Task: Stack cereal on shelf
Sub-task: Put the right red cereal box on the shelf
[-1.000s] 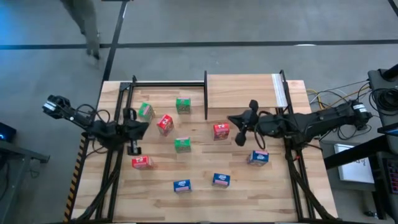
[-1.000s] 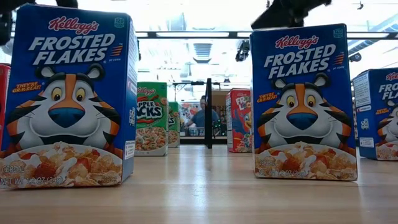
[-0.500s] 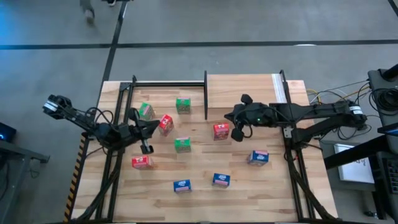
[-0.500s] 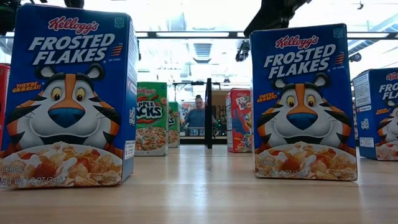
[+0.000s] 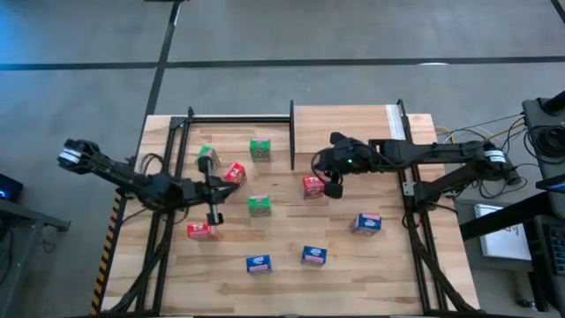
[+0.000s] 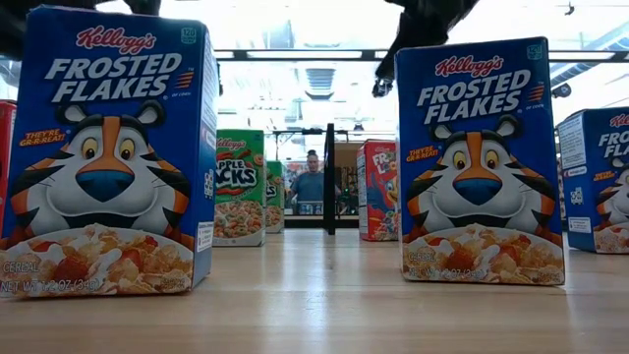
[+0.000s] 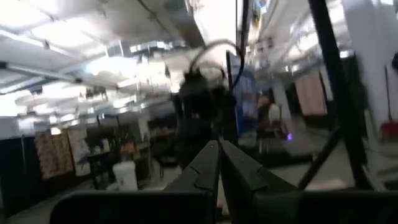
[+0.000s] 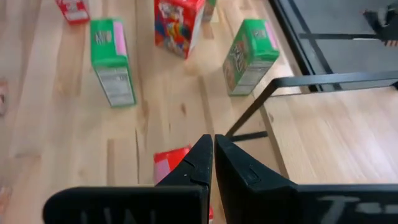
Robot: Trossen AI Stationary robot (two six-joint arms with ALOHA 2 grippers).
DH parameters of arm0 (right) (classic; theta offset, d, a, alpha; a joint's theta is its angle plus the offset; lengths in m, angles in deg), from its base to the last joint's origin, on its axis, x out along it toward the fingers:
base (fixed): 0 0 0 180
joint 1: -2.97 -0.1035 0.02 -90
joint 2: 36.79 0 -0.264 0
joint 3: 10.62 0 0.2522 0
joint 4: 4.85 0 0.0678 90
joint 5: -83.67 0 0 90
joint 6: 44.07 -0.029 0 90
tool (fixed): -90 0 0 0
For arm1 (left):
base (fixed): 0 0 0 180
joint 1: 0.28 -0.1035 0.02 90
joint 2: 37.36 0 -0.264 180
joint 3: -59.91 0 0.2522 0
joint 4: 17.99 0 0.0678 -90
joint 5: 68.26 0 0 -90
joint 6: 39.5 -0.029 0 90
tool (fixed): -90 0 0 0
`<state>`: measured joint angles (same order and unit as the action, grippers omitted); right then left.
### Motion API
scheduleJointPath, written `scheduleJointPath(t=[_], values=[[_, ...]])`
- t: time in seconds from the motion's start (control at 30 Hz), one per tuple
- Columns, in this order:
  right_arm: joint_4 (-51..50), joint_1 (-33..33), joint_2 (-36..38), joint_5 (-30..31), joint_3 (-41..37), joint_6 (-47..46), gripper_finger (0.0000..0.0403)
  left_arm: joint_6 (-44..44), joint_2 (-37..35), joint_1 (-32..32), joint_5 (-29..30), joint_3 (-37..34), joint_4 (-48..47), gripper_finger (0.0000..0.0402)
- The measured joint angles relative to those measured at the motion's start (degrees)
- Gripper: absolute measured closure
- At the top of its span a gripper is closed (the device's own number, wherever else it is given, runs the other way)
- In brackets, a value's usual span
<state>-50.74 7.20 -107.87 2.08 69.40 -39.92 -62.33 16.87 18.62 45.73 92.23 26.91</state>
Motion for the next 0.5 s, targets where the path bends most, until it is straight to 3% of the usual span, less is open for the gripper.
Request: scheduleJointPath(t=[0.3, 0.5], values=[[-2.2, 0.6, -1.6, 0.1, 0.0, 1.9, 0.0393, 2.9, -0.9, -2.5, 0.0, 13.3, -38.5, 0.0401], [-2.6, 0.7, -1.8, 0.1, 0.0, 1.0, 0.0388, 3.0, -1.8, -2.5, 0.4, 14.2, -41.2, 0.0401]])
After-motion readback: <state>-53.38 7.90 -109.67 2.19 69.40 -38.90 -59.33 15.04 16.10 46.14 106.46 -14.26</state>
